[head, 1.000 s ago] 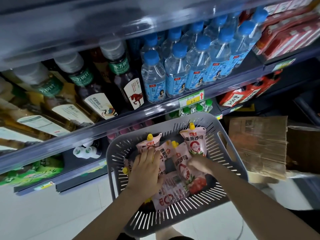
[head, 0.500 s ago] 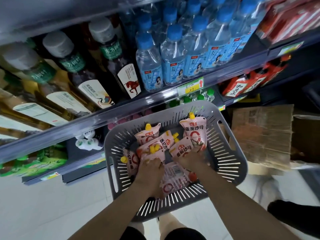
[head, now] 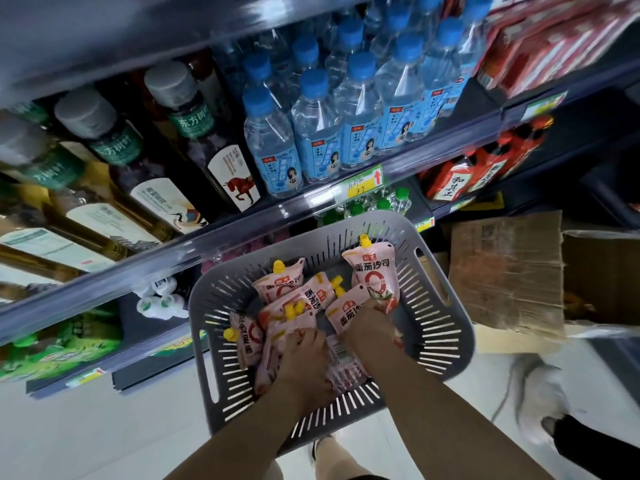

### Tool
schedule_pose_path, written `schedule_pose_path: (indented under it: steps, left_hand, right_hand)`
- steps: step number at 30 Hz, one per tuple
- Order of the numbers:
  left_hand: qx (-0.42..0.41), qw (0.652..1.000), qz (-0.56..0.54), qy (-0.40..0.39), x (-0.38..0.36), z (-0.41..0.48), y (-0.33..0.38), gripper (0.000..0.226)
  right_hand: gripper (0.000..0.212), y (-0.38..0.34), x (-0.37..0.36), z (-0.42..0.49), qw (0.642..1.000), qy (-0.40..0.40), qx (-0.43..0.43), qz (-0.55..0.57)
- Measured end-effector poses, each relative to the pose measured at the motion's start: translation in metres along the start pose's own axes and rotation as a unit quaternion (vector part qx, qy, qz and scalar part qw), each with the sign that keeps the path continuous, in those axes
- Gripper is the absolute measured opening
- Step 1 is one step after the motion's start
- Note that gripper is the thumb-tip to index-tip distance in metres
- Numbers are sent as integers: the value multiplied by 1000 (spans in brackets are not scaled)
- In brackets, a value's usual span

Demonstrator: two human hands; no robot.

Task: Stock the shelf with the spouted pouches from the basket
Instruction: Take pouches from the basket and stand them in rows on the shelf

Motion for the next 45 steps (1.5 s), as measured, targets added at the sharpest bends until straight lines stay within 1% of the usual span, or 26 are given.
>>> schedule_pose_path:
  steps: [2,4,6,8,11,14,16,21,23,25,26,27,28,29,30,31,32,34,35,37,39,40,42,43,44,45]
  left_hand:
    - [-8,1000,-18,3,-2,3,0,81]
    - [-4,999,-48,-3,-4,7,-2,86]
    - [6,999,-51,-19,-6,11,-5,89]
    - [14,999,-39,-31,-7,15,-6,89]
    - [16,998,-23,-49,-7,16,-3,94]
    - [53,992,-95,-68,-8,12,-10,95]
    - [74,987,-122,-75,-5,10,-16,92]
    - [111,985,-111,-77,12,12,-27,80]
    - [120,983,-101,-94,20,8,-28,85]
    - [132,978,-105,-125,31,5,-30,81]
    - [135,971,-117,-156,36,4,-32,76]
    - [133,960,-136,-207,36,4,-33,72]
    - [126,938,-170,-274,33,1,-33,68]
    - [123,908,-212,-341,32,-4,-32,66]
    - [124,882,-241,-385,36,-10,-33,65]
    - [132,870,-250,-404,42,-11,-40,66]
    - [137,869,-238,-411,48,-12,-48,67]
    - [154,884,-193,-398,58,-11,-67,66]
    - [175,891,-180,-379,60,-9,-77,67]
    - [197,899,-176,-349,56,-4,-91,72]
    - [206,913,-187,-298,60,3,-100,74]
    - [211,914,-198,-285,62,5,-103,70]
    - [207,908,-238,-277,65,8,-104,53]
    - [213,902,-263,-268,69,8,-104,45]
    - [229,895,-294,-247,72,7,-108,36]
    - [257,873,-348,-226,71,5,-113,24]
  right_hand:
    - [92,2,5,-2,1000,4,12,9]
    - [105,5,10,-4,999,3,12,34]
    - [117,8,13,-2,998,1,8,59]
    - [120,12,17,0,997,-1,5,79]
    - [107,16,22,2,998,-9,19,64]
    - [83,15,21,1,996,-20,43,78]
    - [77,13,19,-2,995,-20,53,84]
    - [66,8,27,-4,996,0,73,59]
    - [60,2,31,-3,994,10,94,50]
    - [50,-11,32,-6,990,19,138,13]
    - [42,-19,32,-9,986,28,164,-1]
    - [35,-26,32,-11,983,35,182,-8]
    - [30,-30,30,-13,981,33,191,-9]
    - [29,-31,28,-12,981,26,192,-6]
    - [31,-31,27,-11,982,23,188,-9]
    - [36,-29,28,-10,983,21,182,-16]
    - [42,-28,28,-10,984,17,177,-31]
    - [46,-26,28,-11,981,19,178,-75]
    - [42,-27,29,-13,977,28,185,-99]
    - [32,-28,31,-16,965,62,200,-155]
    - [31,-28,34,-18,955,92,199,-201]
    - [34,-25,35,-18,954,95,192,-212]
    - [40,-18,40,-16,955,92,176,-220]
    - [39,-15,43,-15,955,91,172,-224]
    - [34,-12,43,-14,954,89,172,-226]
    - [29,-10,43,-13,954,88,174,-227]
Point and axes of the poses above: each hand's wrist, its own z-axis towards the middle knuckle, its own x-axis out of the back of the hand, y = z × x, the point moved 10 cm from there along z, towards the middle knuckle, and after that the axes turned 1 degree about -x, right-handed, at the moved point
